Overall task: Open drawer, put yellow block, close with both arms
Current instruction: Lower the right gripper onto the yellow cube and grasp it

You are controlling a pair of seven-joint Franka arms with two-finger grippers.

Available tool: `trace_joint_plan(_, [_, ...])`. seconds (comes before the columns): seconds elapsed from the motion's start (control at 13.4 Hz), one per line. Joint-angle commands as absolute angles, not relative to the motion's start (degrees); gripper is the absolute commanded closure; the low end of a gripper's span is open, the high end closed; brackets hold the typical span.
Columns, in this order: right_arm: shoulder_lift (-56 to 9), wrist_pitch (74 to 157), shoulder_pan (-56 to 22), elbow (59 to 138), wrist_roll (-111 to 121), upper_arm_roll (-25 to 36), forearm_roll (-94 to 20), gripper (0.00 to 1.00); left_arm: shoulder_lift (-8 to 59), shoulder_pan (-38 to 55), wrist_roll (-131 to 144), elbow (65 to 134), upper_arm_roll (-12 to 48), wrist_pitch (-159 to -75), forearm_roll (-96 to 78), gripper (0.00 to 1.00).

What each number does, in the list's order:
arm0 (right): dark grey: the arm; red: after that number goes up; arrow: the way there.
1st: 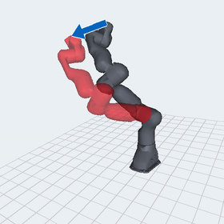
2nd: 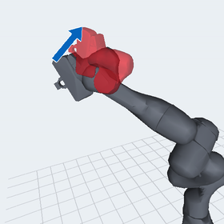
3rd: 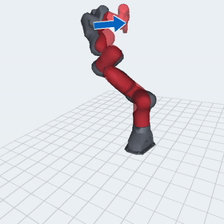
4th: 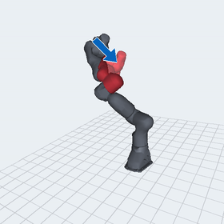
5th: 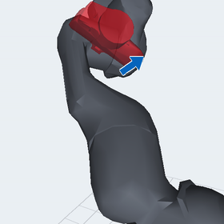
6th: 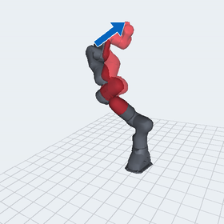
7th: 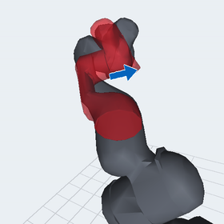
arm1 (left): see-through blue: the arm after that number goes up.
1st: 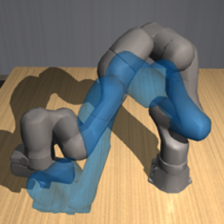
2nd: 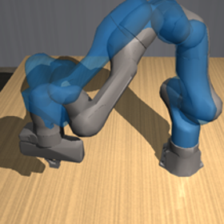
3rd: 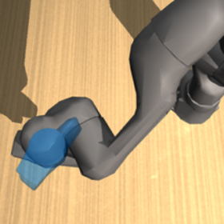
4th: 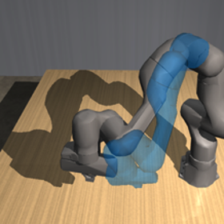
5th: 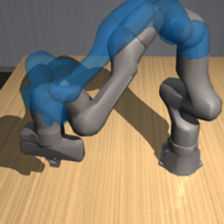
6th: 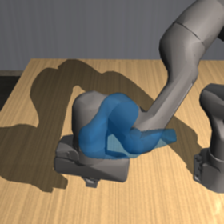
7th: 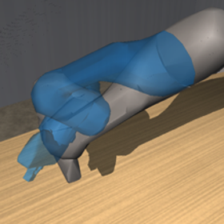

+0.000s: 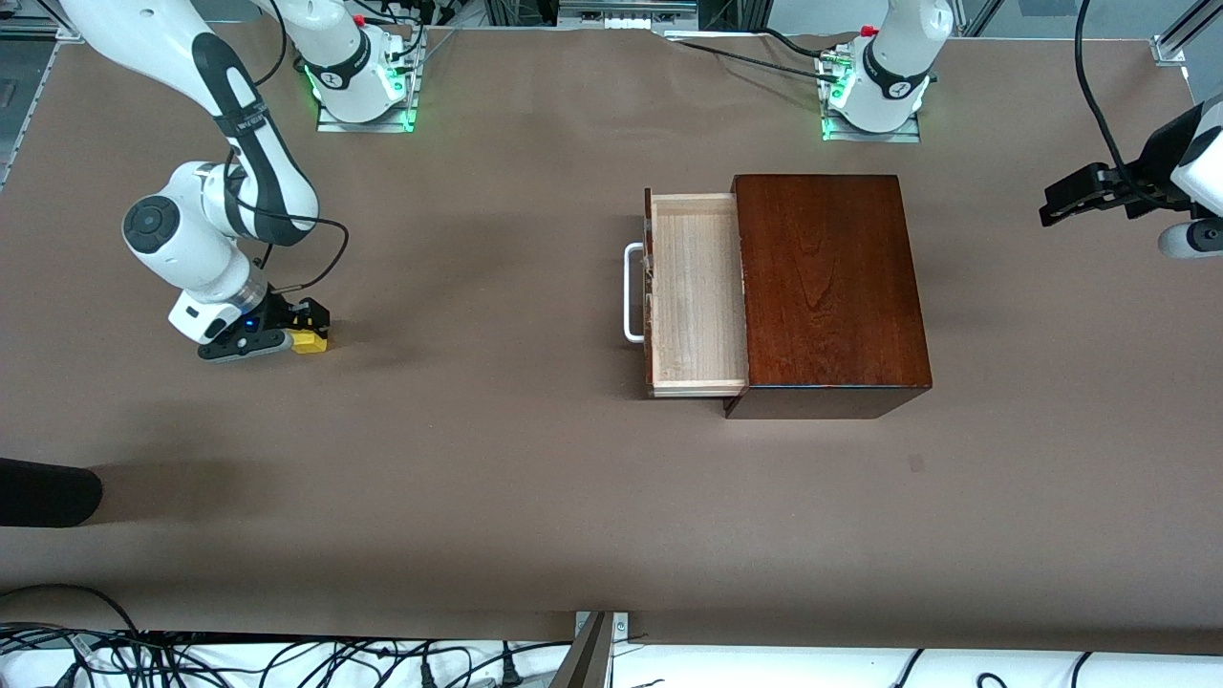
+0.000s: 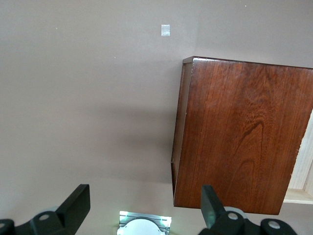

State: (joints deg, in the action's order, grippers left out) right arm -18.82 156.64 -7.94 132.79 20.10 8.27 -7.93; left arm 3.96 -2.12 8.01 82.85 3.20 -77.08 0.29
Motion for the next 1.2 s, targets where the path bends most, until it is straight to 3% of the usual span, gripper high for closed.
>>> trace_joint_plan(0.0, [-19.59,158.46,-7.65,133.24,22.93,7.82,-9.4,0.0,2.11,-2.46,8.61,84.9,4.83,-78.57,2.9,0.0])
trace_joint_plan(0.45, [-22.32,160.48,-7.56,133.24,26.71,7.91,-10.63,0.0,1.49,-2.9,8.09,85.52,5.01,-79.89,2.73,0.0])
trace_joint_plan(0.52, [-22.67,160.49,-7.47,133.24,27.15,7.91,-10.63,0.18,1.49,-2.9,8.09,85.6,5.01,-80.24,2.64,0.0])
trace_joint_plan(0.6, [-22.94,160.49,-7.47,133.24,27.51,7.91,-10.63,0.58,1.58,-2.9,8.09,86.13,4.92,-80.85,2.64,0.0])
trace_joint_plan(0.67, [-23.11,160.4,-7.47,133.24,27.77,7.91,-10.63,0.9,1.5,-2.9,8.09,86.48,5.01,-81.47,2.64,0.0])
trace_joint_plan(0.75, [-23.12,160.31,-7.47,133.24,27.86,7.91,-10.63,1.0,1.58,-2.9,8.09,86.48,4.92,-81.74,2.64,0.0])
trace_joint_plan(1.12, [-19.35,156.55,-7.56,132.63,28.65,7.91,-10.63,1.0,2.55,-2.81,9.05,84.91,4.92,-81.39,1.85,0.0])
